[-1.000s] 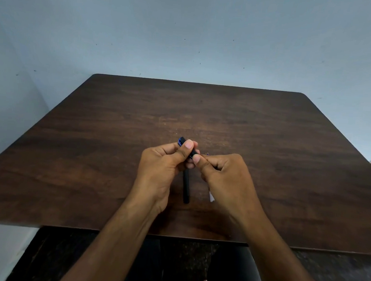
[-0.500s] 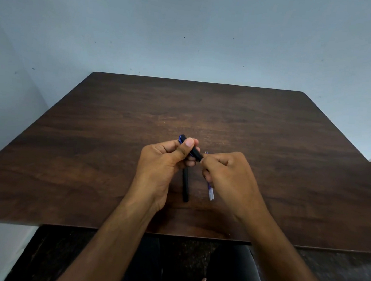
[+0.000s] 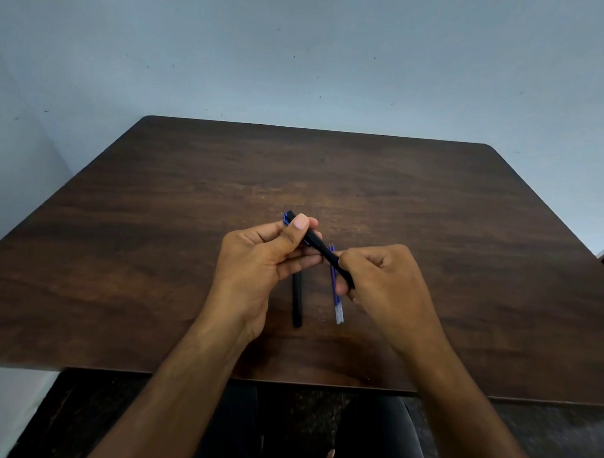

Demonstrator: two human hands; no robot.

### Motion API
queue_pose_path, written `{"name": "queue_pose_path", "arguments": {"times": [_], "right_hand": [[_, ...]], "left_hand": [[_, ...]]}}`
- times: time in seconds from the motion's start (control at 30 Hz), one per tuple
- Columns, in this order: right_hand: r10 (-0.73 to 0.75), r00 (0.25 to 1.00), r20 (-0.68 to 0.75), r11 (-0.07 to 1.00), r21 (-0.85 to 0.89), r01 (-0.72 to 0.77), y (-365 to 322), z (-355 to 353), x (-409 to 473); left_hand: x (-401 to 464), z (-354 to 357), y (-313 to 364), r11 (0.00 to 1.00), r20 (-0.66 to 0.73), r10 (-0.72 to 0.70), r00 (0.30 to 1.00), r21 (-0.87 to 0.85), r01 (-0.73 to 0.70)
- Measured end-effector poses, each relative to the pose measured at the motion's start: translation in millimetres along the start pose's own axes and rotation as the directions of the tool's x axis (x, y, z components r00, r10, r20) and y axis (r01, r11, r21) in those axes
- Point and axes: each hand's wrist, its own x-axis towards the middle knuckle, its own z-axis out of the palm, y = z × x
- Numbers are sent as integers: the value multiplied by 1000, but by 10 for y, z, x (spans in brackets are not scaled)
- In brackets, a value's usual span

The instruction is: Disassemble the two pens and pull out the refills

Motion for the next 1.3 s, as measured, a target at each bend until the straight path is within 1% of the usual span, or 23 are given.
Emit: {"name": "queue_pose_path", "arguments": {"times": [0.2,0.3,0.4,0.53,0.6,0.67,0.77,0.87,1.0,1.07,1.17,1.3], "right_hand": [[8,1000,5,1000,-3,-8,49,-23,15],[5,1000,2,1000,-9,-5,67,-49,20],[5,1000,0,1000,-10,-5,77,-66,21],[17,1000,16,1000,-4,-17,74,-34,16],[19,1000,24,1000,5,-19,67,0,14],[20,1000,24,1000,10,-20,61,37,13],[33,999,42,999,1,-33,71,83,19],[59,997,55,998,18,-60,98,128,39],[91,994,64,994,55,-94,135,174,56],[94,994,63,994,55,-98,153,182,64],[82,994,71,995,48,-86,158,180,65],[77,995,66,995,58,-81,147,181,66]], "left_hand": [[26,17,-7,998,-12,26,1000,55,-25],[49,1,8,996,-50,67,997,54,-64],[87,-49,67,995,-83,78,993,70,-73],[148,-164,118,981,-135,122,983,169,-98],[186,-251,121,958,-160,148,976,269,-101],[237,-341,114,906,-187,172,967,415,-81],[338,-443,78,766,-227,199,954,642,-7],[440,-492,15,627,-232,186,955,776,67],[551,-500,-104,471,-237,168,957,872,133],[586,-486,-142,416,-235,186,954,898,140],[622,-464,-181,359,-230,201,952,922,147],[658,-471,-215,325,-226,210,951,934,150]]}}
